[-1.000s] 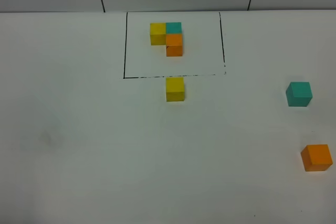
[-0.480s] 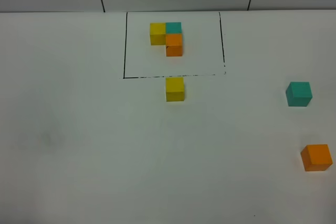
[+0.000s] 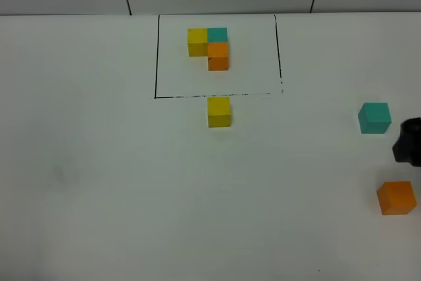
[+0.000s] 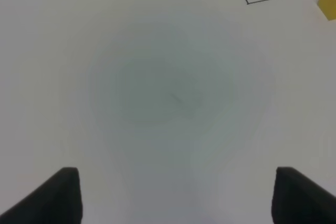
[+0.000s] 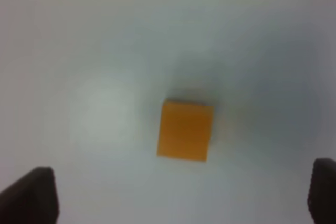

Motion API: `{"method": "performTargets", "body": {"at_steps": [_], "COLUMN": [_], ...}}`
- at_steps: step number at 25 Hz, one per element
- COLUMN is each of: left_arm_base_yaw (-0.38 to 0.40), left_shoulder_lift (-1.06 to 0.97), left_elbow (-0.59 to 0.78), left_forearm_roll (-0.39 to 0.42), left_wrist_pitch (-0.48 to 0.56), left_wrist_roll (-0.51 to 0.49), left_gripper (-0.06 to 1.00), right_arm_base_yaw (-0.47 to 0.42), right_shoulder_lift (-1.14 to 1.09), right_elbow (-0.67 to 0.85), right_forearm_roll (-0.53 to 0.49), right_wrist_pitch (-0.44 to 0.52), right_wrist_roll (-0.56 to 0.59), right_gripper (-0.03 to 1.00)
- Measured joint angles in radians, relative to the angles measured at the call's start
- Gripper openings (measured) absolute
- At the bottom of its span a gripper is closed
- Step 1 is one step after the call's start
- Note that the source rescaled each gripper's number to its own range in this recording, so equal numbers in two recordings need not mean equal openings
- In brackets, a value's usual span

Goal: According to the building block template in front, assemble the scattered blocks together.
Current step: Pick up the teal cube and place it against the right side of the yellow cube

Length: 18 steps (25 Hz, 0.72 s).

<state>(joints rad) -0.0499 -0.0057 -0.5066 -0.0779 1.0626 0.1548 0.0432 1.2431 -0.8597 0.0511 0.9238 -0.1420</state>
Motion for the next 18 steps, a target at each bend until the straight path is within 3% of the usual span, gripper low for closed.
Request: {"method": "performTargets", "body": {"at_steps": [8, 18], "left_arm_base_yaw": [0.000, 0.000], "left_shoulder_lift": [0.000, 0.000], "left_elbow": [0.000, 0.000], "left_forearm_roll": [0.000, 0.000], "left_wrist_pitch": [0.000, 0.000], "left_wrist_roll": [0.000, 0.000], "left_gripper": [0.68, 0.68], "right_arm_base_yaw": [0.000, 0.000], "right_shoulder_lift": [0.371, 0.586], "right_elbow": [-0.191, -0.296], "right_forearm_roll": [-0.002, -0.002], "right_wrist_pitch": [-0.146, -0.234], "right_wrist_roll": [0.033, 0.041], "right_gripper": [1.00, 1.00]}}
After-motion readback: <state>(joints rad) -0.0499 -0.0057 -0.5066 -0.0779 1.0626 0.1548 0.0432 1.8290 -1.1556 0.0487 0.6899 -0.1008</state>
